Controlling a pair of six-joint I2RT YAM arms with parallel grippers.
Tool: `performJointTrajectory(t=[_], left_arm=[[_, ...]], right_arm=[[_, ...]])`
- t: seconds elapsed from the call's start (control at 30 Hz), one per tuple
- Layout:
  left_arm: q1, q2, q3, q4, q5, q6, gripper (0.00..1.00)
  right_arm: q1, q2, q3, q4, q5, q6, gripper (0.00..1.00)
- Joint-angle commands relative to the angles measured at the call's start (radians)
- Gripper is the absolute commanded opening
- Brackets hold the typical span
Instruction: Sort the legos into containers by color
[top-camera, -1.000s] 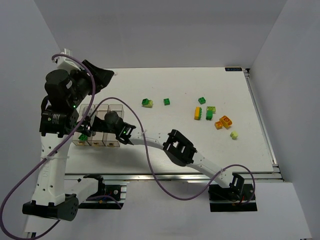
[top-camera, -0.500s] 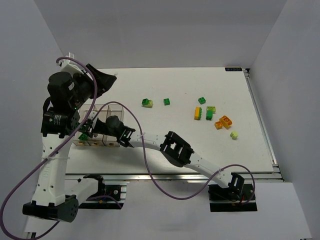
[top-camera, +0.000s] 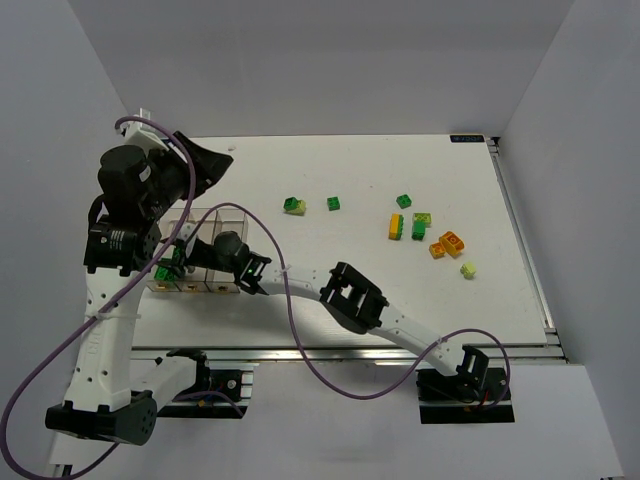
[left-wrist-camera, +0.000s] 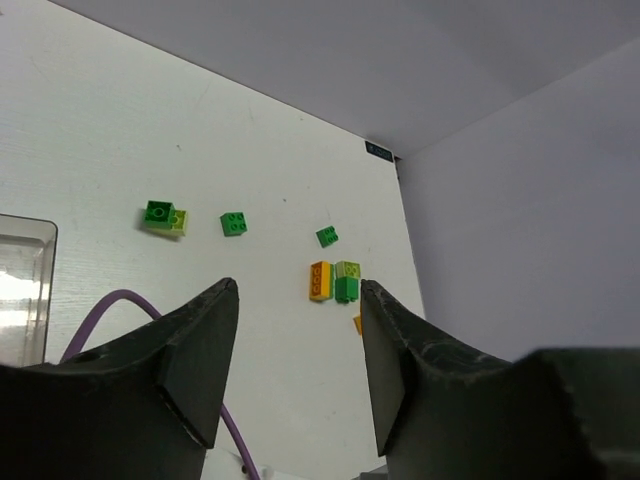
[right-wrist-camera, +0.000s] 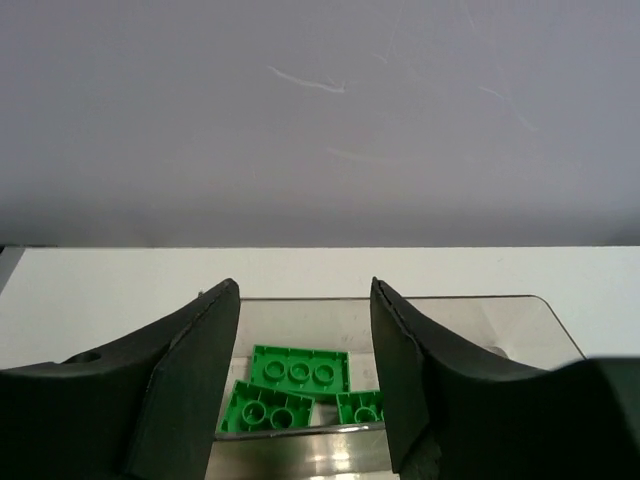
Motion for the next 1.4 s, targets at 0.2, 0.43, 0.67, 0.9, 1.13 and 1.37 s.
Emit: performJointTrajectory(t=[0.2,0.43,0.67,0.9,1.13,1.37], left_arm=[[-0.001,-0.026,-0.075,0.123,0.076,-0.033,0.12],[-0.003,0.025,-0.105,0.212,0.110,-0.051,0.36],[-0.070,0.143,-0.166,0.255,0.076,-0.058,0.67],[-0.179,0.385,-0.062,0.163,-0.079,0.030,0.68],[-0.207,0.683,0.143,-0.007,-0.228,0.064,0.67],[-0.216,0.845,0.296,-0.072,-0.304,0.041,0.71]], right_arm=[[-0.156,-0.476,-0.444,0.029,-0.227,0.052,0.00],[-0.395,-0.796,-0.803,-0.299,-0.309,0.048,0.40],[-0.713,-1.116,-1.170,-0.588,-0.251,-0.027,0.89],[-0.992,-1.317,-1.333,-0.841,-0.277,-0.127,0.78],[-1.170,-1.334,-1.358,-1.044,-0.376,-0.228,0.04],[-1.258,-1.242,-1.400,-0.981,-0.217,-0.334,0.43]])
